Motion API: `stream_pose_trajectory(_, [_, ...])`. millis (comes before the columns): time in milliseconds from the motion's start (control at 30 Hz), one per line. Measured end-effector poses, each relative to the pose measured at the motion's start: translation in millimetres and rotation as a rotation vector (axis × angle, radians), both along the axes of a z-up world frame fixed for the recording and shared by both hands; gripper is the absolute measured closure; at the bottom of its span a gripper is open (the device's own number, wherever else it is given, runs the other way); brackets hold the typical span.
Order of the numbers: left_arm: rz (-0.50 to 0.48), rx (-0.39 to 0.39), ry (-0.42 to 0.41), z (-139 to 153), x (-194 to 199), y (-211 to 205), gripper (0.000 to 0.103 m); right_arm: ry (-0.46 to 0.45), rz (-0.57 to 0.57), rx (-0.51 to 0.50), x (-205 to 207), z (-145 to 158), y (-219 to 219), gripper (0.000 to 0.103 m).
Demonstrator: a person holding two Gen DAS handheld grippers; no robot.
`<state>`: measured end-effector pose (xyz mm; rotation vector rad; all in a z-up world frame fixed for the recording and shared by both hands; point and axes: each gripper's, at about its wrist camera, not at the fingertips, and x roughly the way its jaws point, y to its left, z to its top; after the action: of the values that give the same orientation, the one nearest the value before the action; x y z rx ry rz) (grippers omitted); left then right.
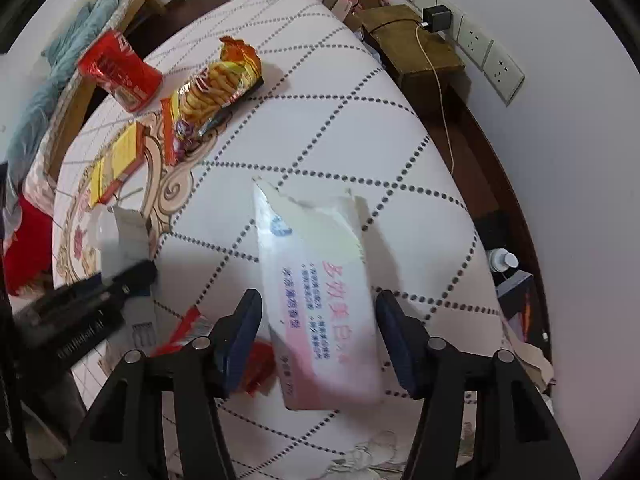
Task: Collect trash
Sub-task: 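Grasp the white carton with the left tool while the right tool grasps the pink-white box, then carry both cartons over the white bin and open both tools to drop them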
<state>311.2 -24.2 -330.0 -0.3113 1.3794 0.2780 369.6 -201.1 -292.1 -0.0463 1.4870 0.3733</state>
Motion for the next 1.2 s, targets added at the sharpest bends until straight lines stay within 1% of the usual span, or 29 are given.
stream_pose_trajectory(33, [0.003,0.001,-0.003,-0.1,-1.0,-1.8,0.071,-0.007,-0.006,-0.004,-0.4,-0.2,0.7,0.041])
stream_pose_trajectory(100, [0.002,0.02,-0.021,5.1,-7.7,-3.4,0.072,-0.023,-0.006,-0.016,-2.4,0.5,2.8,0.043])
stream_pose_trajectory(133, [-0.002,0.032,-0.037,11.7,-12.5,-2.9,0.072,-0.039,-0.008,-0.035,-3.8,1.1,3.0,0.051])
stream_pose_trajectory(200, [-0.008,0.05,-0.071,30.3,-27.5,-3.6,0.072,-0.049,-0.003,-0.028,-6.4,2.3,2.5,0.052])
stream_pose_trajectory(300, [-0.004,0.072,-0.134,60.7,-34.5,5.9,0.072,-0.064,-0.002,-0.014,-12.1,11.5,1.8,0.052])
stream_pose_trajectory(433, [0.014,0.11,-0.233,108.3,-54.2,18.0,0.072,-0.118,0.002,0.078,-21.3,46.8,7.1,0.052])
stream_pose_trajectory(467, [0.02,0.116,-0.253,118.8,-56.7,25.6,0.072,-0.139,0.011,0.105,-23.7,59.5,11.4,0.052])
stream_pose_trajectory(533, [0.038,0.133,-0.303,147.2,-72.8,40.6,0.072,-0.17,0.029,0.152,-28.2,81.6,21.9,0.052])
stream_pose_trajectory(600, [0.057,0.155,-0.341,169.1,-87.9,62.6,0.072,-0.194,0.05,0.198,-34.3,101.3,35.3,0.052])
stream_pose_trajectory(633, [0.069,0.167,-0.358,176.7,-94.0,70.9,0.072,-0.202,0.066,0.225,-38.4,111.5,44.9,0.052])
stream_pose_trajectory(700, [0.104,0.196,-0.39,200.6,-119.1,96.4,0.072,-0.209,0.099,0.271,-48.4,128.9,66.8,0.052])
stream_pose_trajectory(767, [0.136,0.219,-0.404,210.8,-138.3,118.1,0.072,-0.206,0.149,0.318,-61.5,143.7,95.8,0.052])
stream_pose_trajectory(800, [0.159,0.232,-0.41,219.6,-151.6,128.4,0.072,-0.2,0.174,0.342,-67.7,149.2,109.7,0.052])
stream_pose_trajectory(833, [0.193,0.245,-0.415,227.5,-170.7,147.1,0.072,-0.19,0.207,0.368,-76.5,154.1,128.3,0.052])
stream_pose_trajectory(900, [0.233,0.266,-0.412,235.3,-196.7,169.4,0.072,-0.168,0.268,0.405,-93.6,159.9,161.7,0.052])
stream_pose_trajectory(933, [0.266,0.283,-0.404,238.0,-217.5,188.6,0.072,-0.152,0.304,0.425,-104.5,161.3,182.7,0.052])
stream_pose_trajectory(1000, [0.311,0.305,-0.384,234.8,-243.0,211.1,0.072,-0.12,0.367,0.45,-127.5,159.2,219.2,0.052])
stream_pose_trajectory(1033, [0.351,0.313,-0.364,230.7,-263.6,231.9,0.072,-0.098,0.402,0.461,-139.5,156.1,241.5,0.052])
stream_pose_trajectory(1067, [0.372,0.313,-0.354,226.7,-272.8,242.2,0.072,-0.077,0.438,0.466,-152.3,151.1,265.5,0.052])
stream_pose_trajectory(1100, [0.405,0.312,-0.335,219.8,-287.8,258.1,0.072,-0.065,0.458,0.467,-162.4,146.9,279.0,0.052])
stream_pose_trajectory(1167, [0.473,0.295,-0.297,203.0,-315.2,289.2,0.072,-0.025,0.511,0.461,-188.7,132.9,322.4,0.052])
stream_pose_trajectory(1200, [0.522,0.276,-0.27,187.9,-332.0,311.5,0.072,0.0,0.545,0.447,-202.6,120.9,349.4,0.052])
